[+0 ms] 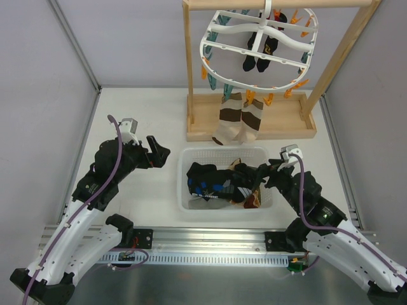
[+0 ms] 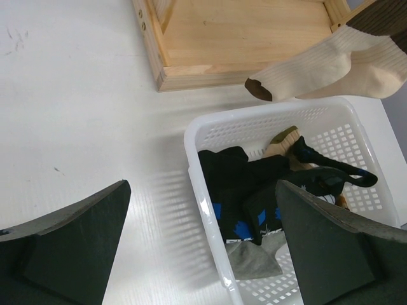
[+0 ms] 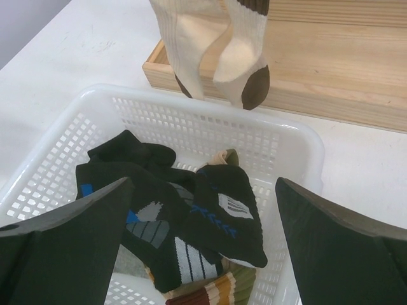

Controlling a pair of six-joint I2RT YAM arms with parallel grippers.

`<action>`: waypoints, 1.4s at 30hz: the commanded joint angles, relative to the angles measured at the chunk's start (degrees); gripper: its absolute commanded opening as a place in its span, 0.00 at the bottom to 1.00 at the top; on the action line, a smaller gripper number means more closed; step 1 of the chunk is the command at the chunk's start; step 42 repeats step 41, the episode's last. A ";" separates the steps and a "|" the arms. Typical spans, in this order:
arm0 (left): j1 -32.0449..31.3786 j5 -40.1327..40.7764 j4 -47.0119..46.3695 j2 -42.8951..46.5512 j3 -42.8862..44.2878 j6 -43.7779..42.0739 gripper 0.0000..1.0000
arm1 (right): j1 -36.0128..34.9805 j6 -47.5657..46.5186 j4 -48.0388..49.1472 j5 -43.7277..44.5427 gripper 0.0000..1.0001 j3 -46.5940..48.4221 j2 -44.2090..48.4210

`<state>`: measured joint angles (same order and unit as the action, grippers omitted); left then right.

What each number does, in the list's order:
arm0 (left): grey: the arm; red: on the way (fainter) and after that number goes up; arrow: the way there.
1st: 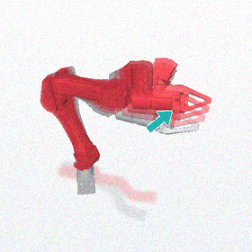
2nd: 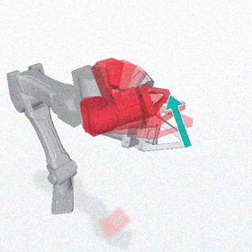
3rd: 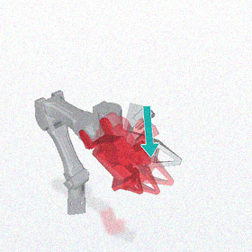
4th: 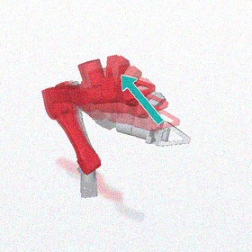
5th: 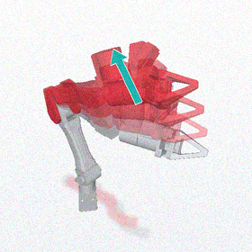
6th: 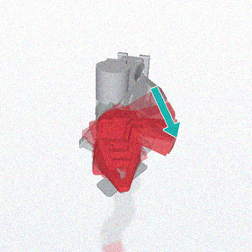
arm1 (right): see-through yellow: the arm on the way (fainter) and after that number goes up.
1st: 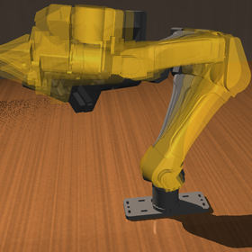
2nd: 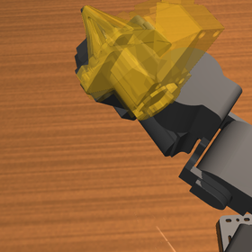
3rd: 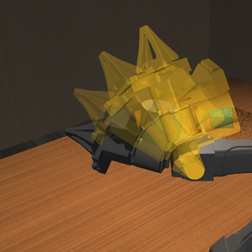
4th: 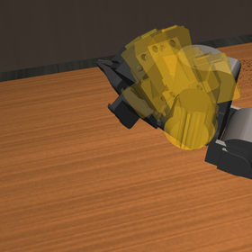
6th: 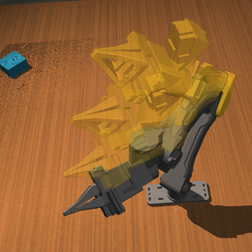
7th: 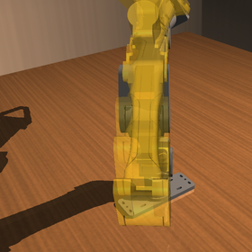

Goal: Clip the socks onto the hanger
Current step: Reset both arms

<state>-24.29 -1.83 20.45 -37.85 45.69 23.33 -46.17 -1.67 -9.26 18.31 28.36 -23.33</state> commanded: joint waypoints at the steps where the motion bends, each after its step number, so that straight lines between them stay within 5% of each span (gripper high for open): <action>1: 0.30 1.65 -1.37 0.67 -0.34 -0.13 0.99 | -0.15 1.14 1.61 1.56 1.00 0.03 1.18; 42: 0.30 1.65 -1.46 1.63 -0.60 0.57 0.99 | -0.14 1.50 3.37 0.77 1.00 -0.06 -0.84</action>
